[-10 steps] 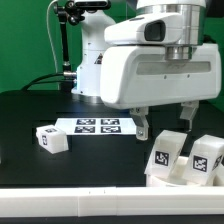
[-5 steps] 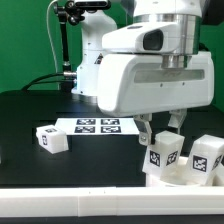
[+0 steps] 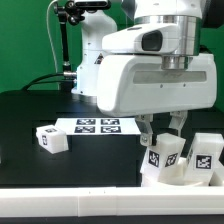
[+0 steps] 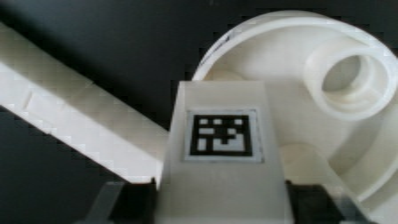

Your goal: Assemble stool

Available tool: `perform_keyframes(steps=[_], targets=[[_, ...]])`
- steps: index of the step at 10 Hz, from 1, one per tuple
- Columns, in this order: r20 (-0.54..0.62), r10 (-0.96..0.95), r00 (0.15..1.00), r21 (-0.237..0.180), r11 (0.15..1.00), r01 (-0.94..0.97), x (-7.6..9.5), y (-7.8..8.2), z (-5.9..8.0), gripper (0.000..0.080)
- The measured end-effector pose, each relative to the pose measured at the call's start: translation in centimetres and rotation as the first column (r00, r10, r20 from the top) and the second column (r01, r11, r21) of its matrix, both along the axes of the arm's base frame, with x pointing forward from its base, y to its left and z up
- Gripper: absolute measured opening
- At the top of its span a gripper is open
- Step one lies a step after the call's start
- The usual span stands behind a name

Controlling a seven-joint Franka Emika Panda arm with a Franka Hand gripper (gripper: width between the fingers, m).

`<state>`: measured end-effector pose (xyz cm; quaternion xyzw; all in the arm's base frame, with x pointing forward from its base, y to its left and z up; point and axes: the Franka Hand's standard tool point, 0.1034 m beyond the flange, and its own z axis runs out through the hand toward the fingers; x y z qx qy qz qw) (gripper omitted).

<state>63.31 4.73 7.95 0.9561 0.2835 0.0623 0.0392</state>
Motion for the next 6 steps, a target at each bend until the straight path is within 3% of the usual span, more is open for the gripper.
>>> perform_keyframes(steps=[6], targets=[[0.004, -0.375, 0.927, 0.057, 0.926, 0.374, -0.01, -0.03, -0.01, 0.0338]])
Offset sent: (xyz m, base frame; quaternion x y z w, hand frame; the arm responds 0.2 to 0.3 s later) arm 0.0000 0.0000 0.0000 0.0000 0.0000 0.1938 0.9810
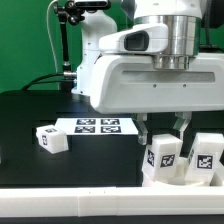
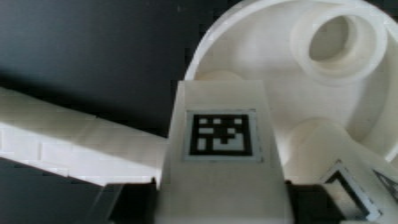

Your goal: Assemble stool

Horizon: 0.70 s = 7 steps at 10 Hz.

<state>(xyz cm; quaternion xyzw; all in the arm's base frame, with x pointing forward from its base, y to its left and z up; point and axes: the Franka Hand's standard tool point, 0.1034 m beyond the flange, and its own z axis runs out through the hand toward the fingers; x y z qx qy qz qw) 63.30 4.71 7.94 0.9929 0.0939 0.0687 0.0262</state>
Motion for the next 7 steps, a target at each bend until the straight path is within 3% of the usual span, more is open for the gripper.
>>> perform_keyframes(steps=[4, 7], targets=[[0.039, -0.385, 0.922, 0.075, 0.921, 0.381, 0.18, 0.24, 0.03, 0.0338], [0.027, -0.632, 0.774, 0.125, 0.771, 0.625, 0.21, 0.46, 0.1, 0.0338]])
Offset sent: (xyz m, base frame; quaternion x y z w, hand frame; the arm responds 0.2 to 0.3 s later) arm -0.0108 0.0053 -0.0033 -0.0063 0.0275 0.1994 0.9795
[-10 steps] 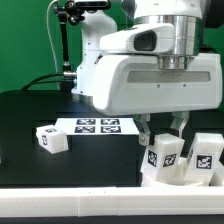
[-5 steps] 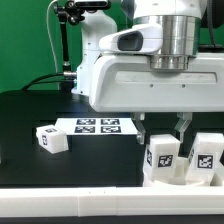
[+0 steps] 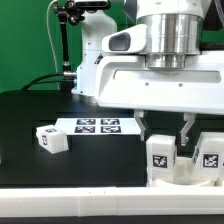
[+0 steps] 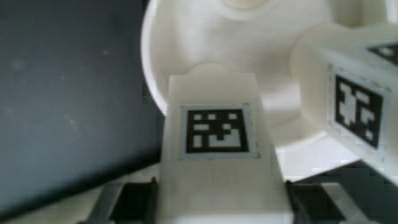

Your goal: Assemble stool

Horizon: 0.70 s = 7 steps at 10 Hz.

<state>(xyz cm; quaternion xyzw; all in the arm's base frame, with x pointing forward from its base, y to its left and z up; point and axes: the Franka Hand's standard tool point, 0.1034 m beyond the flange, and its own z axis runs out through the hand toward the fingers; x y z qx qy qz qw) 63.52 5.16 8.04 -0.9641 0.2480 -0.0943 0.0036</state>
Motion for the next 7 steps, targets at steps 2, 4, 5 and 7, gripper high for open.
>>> perform_keyframes(steps=[2, 4, 5, 7], targets=[[0.008, -0.188, 0.982, 0.027, 0.982, 0.187, -0.1, 0.05, 0.04, 0.0338], [0.003, -0.422, 0.906, 0.082, 0.903, 0.421, -0.22, -0.15, -0.01, 0.0338], [-0.008, -0.496, 0.868, 0.107, 0.863, 0.494, -0.23, -0.19, -0.01, 0.0338], [-0.026, -0.585, 0.811, 0.139, 0.801, 0.583, -0.26, -0.17, -0.02, 0.0339]])
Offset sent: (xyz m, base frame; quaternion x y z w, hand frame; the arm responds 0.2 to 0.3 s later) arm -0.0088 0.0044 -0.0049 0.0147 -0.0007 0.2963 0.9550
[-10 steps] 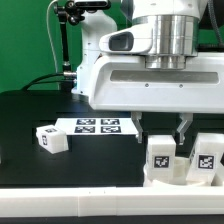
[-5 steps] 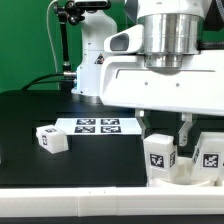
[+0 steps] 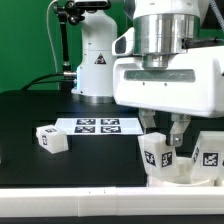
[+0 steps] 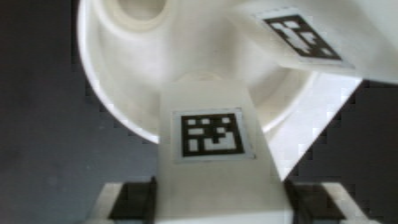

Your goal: Assemble stool

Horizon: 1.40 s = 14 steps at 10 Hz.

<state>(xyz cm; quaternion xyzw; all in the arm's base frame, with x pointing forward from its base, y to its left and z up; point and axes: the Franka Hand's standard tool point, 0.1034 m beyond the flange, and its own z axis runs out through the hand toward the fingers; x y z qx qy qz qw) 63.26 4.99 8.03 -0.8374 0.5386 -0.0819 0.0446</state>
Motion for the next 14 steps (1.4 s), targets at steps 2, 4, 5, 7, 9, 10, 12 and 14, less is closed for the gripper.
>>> perform_keyframes(steps=[2, 4, 5, 7, 9, 10, 12, 14], targets=[[-0.003, -0.125, 0.992, 0.029, 0.992, 0.125, -0.1, 0.0, 0.0, 0.034], [-0.012, -0.217, 0.976, 0.046, 0.975, 0.217, -0.2, -0.1, -0.1, 0.034], [-0.019, -0.262, 0.965, 0.051, 0.964, 0.263, -0.3, -0.2, -0.1, 0.034], [-0.023, -0.29, 0.957, 0.06, 0.955, 0.291, -0.4, -0.1, -0.2, 0.0366], [-0.023, -0.286, 0.958, 0.059, 0.956, 0.287, -0.4, -0.1, -0.2, 0.0545], [-0.026, -0.271, 0.962, 0.057, 0.961, 0.272, -0.4, 0.0, -0.2, 0.063], [-0.029, -0.169, 0.985, 0.047, 0.984, 0.171, -0.7, -0.4, 0.9, 0.0648], [-0.018, 0.037, 0.999, 0.0, 0.999, -0.037, -1.5, -4.1, 2.1, 0.0649]])
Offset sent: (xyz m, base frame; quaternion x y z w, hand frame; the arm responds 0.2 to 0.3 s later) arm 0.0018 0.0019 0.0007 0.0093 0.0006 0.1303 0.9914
